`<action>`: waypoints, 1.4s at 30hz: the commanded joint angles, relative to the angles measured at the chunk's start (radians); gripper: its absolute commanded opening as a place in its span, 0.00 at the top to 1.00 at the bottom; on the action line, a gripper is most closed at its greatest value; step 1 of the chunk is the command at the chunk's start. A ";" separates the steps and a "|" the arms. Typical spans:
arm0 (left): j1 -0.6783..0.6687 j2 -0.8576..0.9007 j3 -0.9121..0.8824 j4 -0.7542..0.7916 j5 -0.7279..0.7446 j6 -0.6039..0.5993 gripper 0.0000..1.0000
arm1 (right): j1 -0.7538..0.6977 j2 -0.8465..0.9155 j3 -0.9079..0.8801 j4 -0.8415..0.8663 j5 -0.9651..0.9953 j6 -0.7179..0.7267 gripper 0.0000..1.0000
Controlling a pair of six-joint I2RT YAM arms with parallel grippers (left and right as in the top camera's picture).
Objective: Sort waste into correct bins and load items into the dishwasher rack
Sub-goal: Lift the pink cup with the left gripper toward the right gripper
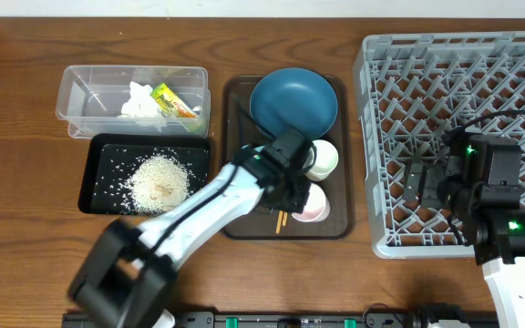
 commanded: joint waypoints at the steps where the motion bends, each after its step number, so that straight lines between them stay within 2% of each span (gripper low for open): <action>1: 0.047 -0.138 0.016 0.004 -0.006 -0.009 0.94 | 0.010 -0.002 0.019 0.002 0.073 0.012 0.02; 5: 0.147 -0.222 0.016 0.044 0.007 -0.043 0.94 | 0.010 0.004 0.019 0.021 0.056 0.056 0.01; 6: 0.182 -0.230 0.016 0.070 0.057 -0.043 0.94 | 0.010 0.008 0.019 0.030 0.029 0.056 0.01; 9: 0.283 -0.216 0.016 0.189 0.357 -0.043 0.94 | 0.010 0.027 0.019 0.070 -0.150 0.013 0.01; 13: 0.365 -0.143 0.016 0.382 0.774 -0.047 0.94 | 0.011 0.080 0.019 0.111 -0.515 -0.162 0.01; 16: 0.384 -0.077 0.016 0.487 0.966 -0.074 0.94 | 0.011 0.135 0.019 0.111 -0.759 -0.274 0.01; 21: 0.383 0.004 0.016 0.506 0.996 -0.116 0.94 | 0.011 0.222 0.019 0.113 -1.034 -0.450 0.01; 25: 0.383 0.036 0.016 0.506 1.026 -0.121 0.94 | 0.011 0.271 0.019 0.141 -1.114 -0.520 0.01; 30: 0.378 0.040 0.016 0.513 1.071 -0.129 0.94 | 0.011 0.324 0.019 0.233 -1.135 -0.521 0.01; 35: 0.360 0.040 0.016 0.514 1.122 -0.129 0.94 | 0.012 0.370 0.019 0.346 -1.249 -0.520 0.01; 42: 0.326 0.040 0.016 0.514 1.121 -0.129 0.94 | 0.058 0.393 0.019 0.429 -1.402 -0.520 0.01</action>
